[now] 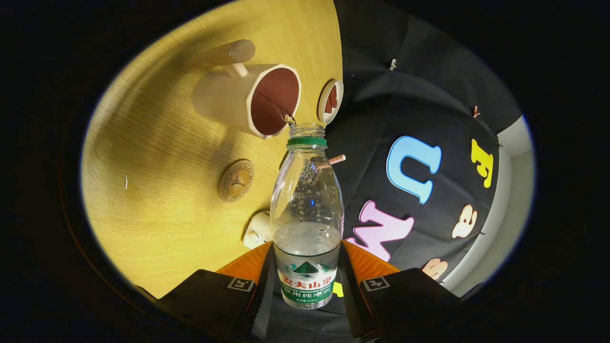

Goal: Take the bottle from table, then pour the juice into the cup, finally place the bottle on the coaster

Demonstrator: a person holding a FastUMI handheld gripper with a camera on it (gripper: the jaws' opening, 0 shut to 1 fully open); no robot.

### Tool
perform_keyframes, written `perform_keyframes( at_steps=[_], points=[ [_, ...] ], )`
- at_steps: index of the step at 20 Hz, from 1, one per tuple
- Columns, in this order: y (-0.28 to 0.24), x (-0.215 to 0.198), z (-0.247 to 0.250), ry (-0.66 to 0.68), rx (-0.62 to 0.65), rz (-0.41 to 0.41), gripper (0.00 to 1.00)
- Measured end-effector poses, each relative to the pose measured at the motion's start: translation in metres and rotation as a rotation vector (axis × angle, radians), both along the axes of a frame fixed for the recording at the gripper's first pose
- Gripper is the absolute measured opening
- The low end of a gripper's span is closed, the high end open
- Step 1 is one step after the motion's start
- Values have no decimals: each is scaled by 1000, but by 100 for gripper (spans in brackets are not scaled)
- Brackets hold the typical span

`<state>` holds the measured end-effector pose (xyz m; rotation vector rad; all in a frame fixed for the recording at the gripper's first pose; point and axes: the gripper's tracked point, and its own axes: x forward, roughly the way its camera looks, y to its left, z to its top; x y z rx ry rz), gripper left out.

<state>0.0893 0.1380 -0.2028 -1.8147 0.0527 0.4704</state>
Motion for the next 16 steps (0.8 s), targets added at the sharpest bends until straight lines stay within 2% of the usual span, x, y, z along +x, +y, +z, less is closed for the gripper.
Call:
perform_keyframes(
  at_steps=[5,16],
  points=[
    [0,0,5,-21,-36,5,67],
    [11,6,9,-58,-134,74,67]
  ],
)
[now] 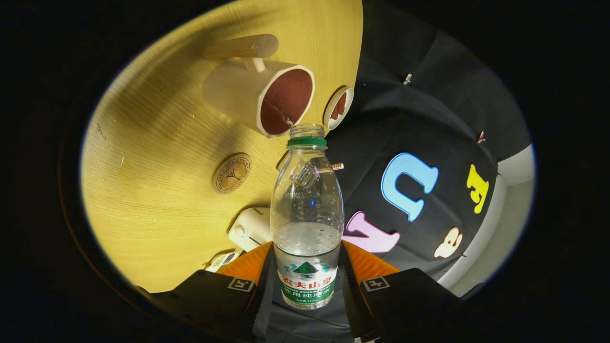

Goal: Take the bottle from table, then pour the juice into the cup, finally place the bottle on the coaster

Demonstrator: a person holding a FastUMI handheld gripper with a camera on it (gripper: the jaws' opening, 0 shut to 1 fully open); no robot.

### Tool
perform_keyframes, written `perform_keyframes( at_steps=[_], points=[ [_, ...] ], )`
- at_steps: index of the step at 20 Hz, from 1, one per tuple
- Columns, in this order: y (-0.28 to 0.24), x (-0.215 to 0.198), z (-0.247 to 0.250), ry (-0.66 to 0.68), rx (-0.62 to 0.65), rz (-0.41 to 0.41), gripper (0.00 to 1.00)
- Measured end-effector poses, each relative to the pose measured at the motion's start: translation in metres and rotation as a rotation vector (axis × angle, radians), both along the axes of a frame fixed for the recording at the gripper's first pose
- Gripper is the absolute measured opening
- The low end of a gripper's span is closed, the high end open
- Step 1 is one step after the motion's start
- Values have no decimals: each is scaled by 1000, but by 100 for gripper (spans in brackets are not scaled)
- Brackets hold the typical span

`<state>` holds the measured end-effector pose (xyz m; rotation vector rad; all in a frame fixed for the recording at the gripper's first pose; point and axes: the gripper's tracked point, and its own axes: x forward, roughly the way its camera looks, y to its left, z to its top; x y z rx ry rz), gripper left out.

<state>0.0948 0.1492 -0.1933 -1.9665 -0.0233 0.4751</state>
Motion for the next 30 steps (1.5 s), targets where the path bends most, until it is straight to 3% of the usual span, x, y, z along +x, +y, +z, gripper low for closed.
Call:
perform_keyframes(
  at_steps=[12,18,22,30],
  points=[
    [15,9,14,-65,-126,106,67],
    [12,8,12,-53,-109,100,68],
    [11,7,8,-35,-26,67,68],
    [7,-7,-13,105,323,-67,68]
  ],
)
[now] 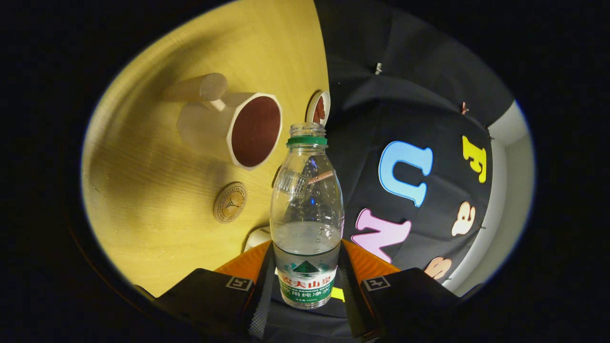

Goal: Take the bottle from table, then pour the juice into the cup, finally place the bottle on the coaster

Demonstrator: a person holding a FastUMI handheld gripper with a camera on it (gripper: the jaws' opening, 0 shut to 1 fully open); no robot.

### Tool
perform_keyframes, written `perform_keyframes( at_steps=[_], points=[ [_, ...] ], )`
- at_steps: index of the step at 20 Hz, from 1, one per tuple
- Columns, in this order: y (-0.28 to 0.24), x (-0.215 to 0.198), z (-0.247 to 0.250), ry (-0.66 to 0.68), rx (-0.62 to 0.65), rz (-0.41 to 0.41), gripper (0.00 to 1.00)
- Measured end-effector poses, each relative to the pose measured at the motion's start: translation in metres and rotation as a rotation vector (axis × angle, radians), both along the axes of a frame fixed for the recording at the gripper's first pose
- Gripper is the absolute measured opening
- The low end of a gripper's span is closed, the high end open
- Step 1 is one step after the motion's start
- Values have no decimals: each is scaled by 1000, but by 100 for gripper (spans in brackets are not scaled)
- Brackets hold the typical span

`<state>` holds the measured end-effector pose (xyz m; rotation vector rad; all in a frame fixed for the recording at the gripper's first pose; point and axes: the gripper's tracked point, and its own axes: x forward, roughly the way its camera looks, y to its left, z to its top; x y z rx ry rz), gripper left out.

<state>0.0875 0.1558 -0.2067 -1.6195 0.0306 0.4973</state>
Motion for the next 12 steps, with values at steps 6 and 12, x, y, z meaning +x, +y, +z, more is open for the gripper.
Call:
perform_keyframes(
  at_steps=[6,12],
  points=[
    [-4,-11,-6,89,240,-91,69],
    [8,-18,5,173,565,-121,69]
  ],
)
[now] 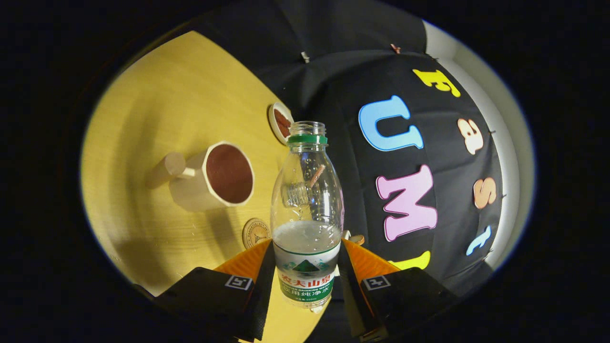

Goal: Take the bottle from table, then pour the juice into the cup, finally place the bottle on the coaster

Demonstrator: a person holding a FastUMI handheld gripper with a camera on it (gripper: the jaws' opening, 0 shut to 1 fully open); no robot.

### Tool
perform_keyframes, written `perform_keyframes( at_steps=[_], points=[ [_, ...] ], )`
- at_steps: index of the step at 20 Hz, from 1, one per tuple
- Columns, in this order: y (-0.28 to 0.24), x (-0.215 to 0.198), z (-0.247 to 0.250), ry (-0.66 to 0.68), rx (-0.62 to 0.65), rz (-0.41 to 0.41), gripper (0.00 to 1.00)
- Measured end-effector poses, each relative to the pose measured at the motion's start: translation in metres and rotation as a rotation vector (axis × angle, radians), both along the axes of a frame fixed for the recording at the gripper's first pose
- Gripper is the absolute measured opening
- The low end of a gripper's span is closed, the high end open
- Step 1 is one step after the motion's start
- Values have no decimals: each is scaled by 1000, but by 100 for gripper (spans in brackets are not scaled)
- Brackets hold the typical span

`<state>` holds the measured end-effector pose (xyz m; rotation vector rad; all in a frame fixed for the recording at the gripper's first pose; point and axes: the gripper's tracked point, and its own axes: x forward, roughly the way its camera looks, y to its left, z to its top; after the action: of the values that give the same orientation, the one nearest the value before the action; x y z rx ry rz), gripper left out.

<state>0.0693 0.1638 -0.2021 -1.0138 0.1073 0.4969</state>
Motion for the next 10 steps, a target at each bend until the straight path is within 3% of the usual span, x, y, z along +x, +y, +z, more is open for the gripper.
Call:
perform_keyframes(
  at_steps=[10],
  points=[
    [3,-12,30,154,656,-44,69]
  ],
)
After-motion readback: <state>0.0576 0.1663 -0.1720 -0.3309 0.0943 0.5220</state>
